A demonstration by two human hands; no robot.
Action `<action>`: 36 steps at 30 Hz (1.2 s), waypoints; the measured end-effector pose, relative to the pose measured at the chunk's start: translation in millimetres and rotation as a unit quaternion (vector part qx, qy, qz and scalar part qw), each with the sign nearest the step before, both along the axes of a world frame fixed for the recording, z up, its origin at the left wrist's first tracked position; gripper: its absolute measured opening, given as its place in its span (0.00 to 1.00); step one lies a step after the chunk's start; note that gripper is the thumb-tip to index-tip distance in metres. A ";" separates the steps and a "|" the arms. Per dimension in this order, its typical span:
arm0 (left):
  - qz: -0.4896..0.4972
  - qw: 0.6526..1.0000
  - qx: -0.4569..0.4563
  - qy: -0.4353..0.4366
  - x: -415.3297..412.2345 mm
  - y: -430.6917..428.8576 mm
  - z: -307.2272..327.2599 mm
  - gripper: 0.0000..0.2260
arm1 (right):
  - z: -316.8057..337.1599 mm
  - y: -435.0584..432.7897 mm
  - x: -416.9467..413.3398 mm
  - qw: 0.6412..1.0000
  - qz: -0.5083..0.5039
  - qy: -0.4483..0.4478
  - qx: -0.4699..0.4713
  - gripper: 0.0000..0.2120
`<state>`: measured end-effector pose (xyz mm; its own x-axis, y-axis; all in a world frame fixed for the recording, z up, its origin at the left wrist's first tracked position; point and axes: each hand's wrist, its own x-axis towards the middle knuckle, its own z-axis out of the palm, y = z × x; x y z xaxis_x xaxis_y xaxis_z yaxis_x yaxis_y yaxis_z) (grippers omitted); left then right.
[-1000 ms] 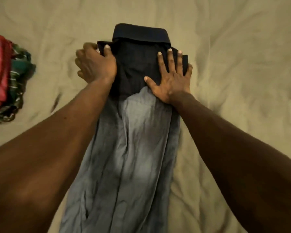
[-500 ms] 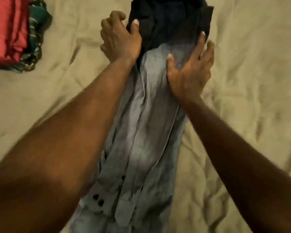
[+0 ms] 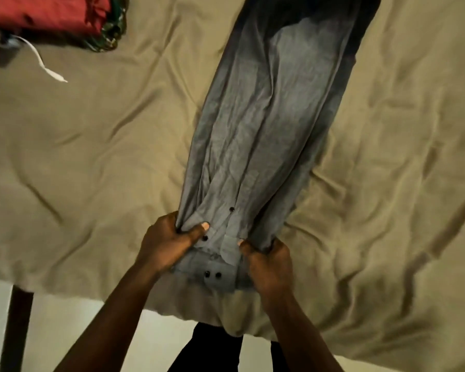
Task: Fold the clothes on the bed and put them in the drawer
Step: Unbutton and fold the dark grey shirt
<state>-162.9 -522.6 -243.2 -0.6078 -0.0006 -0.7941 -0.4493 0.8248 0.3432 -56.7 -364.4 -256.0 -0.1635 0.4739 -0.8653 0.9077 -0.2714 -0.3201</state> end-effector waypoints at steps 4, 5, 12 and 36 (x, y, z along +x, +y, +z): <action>0.001 0.998 0.057 -0.026 -29.2 2.4 27.8 0.25 | 20.3 30.0 -15.0 0.996 -0.005 0.035 -0.082 0.08; 0.004 0.997 0.069 -0.018 -41.4 10.5 37.0 0.27 | 28.5 41.5 -23.1 0.994 -0.016 0.067 -0.088 0.09; 0.130 0.964 0.223 -0.065 -150.1 90.8 65.0 0.05 | 52.6 122.4 -111.3 0.914 -0.271 0.164 -0.253 0.08; -0.041 0.929 0.000 0.368 -181.4 141.9 -46.7 0.14 | -33.0 176.6 -149.6 0.918 -0.006 0.200 0.343 0.09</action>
<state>-344.3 -380.8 -289.9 -0.9842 0.0691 -0.1629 -0.0289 0.8455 0.5332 -206.3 -187.8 -288.9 -0.3945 0.8883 -0.2351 0.6790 0.1094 -0.7259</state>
